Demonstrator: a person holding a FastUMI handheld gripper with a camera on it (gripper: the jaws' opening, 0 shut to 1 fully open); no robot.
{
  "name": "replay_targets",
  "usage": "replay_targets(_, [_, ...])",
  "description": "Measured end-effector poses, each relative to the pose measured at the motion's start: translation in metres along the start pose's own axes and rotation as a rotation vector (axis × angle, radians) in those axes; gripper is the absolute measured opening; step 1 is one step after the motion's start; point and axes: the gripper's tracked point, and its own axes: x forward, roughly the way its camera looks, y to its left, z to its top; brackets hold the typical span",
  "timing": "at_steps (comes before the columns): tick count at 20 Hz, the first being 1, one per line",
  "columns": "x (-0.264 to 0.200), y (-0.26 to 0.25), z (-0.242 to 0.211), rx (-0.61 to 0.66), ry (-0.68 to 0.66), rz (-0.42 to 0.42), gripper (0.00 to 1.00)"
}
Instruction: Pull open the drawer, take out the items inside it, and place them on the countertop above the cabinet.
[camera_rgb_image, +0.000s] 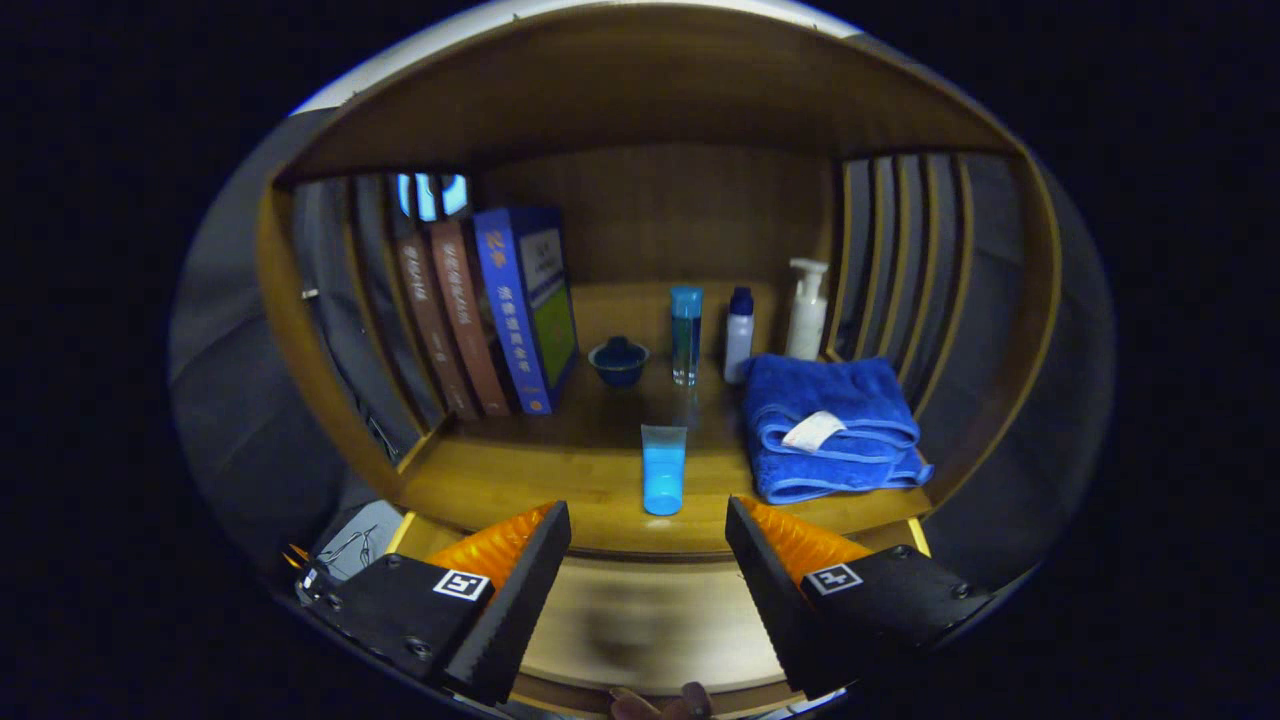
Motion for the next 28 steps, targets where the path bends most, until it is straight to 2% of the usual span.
replay_targets(4, [-0.081,-0.006,-0.032,0.027,-0.129,-0.003,0.99])
replay_targets(9, [-0.125,-0.002,-0.104,0.032,-0.162,0.004,0.99])
replay_targets(16, [-0.119,-0.007,-0.174,0.072,-0.134,-0.032,0.99])
replay_targets(21, [-0.099,-0.01,-0.198,0.054,-0.076,-0.068,0.99])
replay_targets(26, [-0.09,-0.007,-0.189,0.056,-0.08,-0.077,0.98])
replay_targets(28, [-0.072,-0.006,-0.181,0.066,-0.069,-0.07,0.99])
